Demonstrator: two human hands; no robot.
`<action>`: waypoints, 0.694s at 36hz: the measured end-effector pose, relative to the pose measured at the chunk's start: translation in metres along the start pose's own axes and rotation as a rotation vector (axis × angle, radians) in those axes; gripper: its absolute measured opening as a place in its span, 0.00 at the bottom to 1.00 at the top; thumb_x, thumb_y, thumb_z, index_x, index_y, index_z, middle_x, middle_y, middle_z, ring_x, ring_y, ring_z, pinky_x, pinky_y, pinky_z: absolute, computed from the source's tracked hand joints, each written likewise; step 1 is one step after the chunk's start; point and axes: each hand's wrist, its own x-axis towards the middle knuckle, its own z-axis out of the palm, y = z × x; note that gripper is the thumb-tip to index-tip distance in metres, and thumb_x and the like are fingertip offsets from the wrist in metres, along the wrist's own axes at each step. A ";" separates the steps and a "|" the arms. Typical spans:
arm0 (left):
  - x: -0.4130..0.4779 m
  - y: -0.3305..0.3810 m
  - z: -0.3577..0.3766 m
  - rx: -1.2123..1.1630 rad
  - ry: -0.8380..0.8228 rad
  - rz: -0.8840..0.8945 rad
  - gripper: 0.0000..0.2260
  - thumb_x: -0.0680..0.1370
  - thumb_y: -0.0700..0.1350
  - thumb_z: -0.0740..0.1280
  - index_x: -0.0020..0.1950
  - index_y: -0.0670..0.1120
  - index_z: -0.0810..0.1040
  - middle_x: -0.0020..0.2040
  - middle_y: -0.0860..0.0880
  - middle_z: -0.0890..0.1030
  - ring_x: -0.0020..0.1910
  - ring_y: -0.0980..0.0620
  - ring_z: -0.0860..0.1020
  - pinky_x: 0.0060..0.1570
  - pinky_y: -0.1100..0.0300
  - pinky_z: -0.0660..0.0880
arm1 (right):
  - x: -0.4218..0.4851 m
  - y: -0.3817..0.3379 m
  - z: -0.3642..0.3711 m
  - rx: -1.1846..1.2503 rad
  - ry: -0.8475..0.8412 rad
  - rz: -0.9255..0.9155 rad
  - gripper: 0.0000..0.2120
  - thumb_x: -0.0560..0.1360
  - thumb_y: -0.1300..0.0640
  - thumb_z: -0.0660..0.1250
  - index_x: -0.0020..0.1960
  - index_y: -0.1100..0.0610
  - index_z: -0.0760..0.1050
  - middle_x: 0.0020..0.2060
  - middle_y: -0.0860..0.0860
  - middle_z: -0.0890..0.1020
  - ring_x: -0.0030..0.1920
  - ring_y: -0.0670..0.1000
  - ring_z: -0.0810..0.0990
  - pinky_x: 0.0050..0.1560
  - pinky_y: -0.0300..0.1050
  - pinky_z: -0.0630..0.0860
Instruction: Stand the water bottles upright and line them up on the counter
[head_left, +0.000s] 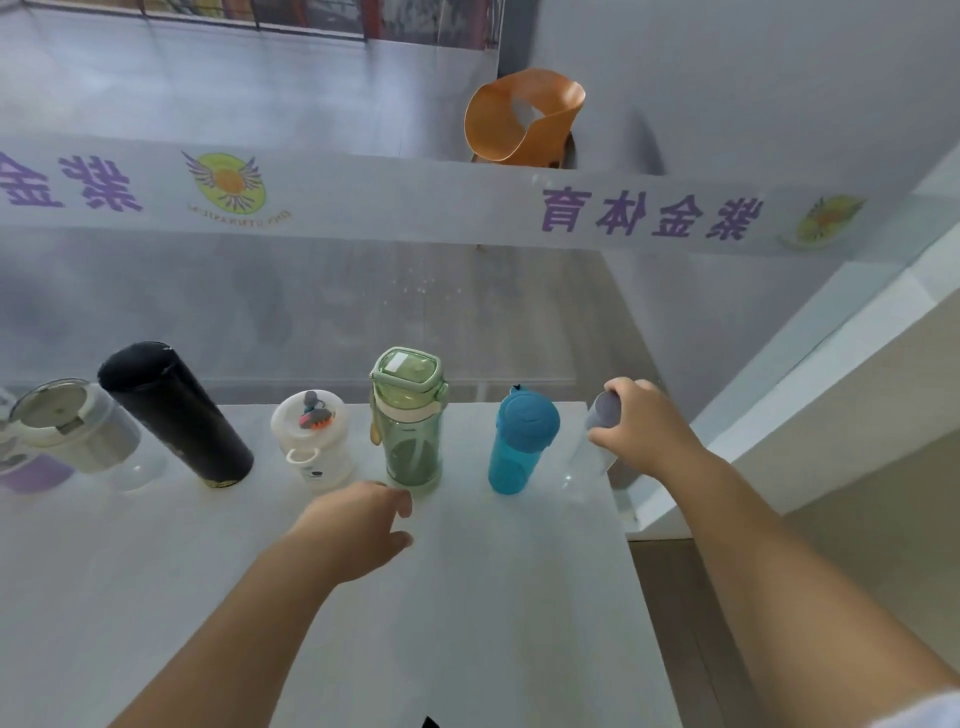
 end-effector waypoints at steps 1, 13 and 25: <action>0.002 0.002 -0.001 0.002 0.003 -0.005 0.15 0.75 0.56 0.64 0.60 0.55 0.73 0.56 0.53 0.77 0.54 0.50 0.77 0.54 0.56 0.75 | 0.004 0.000 -0.001 -0.005 0.001 -0.009 0.27 0.71 0.56 0.71 0.67 0.59 0.67 0.59 0.57 0.73 0.49 0.52 0.71 0.50 0.44 0.72; 0.010 0.015 -0.003 -0.006 0.009 -0.044 0.15 0.74 0.56 0.65 0.59 0.55 0.73 0.56 0.51 0.77 0.54 0.48 0.77 0.54 0.54 0.76 | 0.025 0.005 0.000 -0.036 -0.111 -0.033 0.29 0.69 0.55 0.73 0.67 0.57 0.66 0.59 0.57 0.73 0.55 0.57 0.74 0.54 0.50 0.75; 0.005 0.019 -0.005 0.009 0.010 -0.043 0.15 0.74 0.56 0.65 0.59 0.55 0.73 0.56 0.51 0.77 0.53 0.48 0.77 0.54 0.54 0.76 | 0.022 0.005 -0.003 -0.084 -0.134 -0.034 0.39 0.67 0.47 0.75 0.72 0.56 0.62 0.66 0.58 0.70 0.63 0.59 0.71 0.62 0.57 0.74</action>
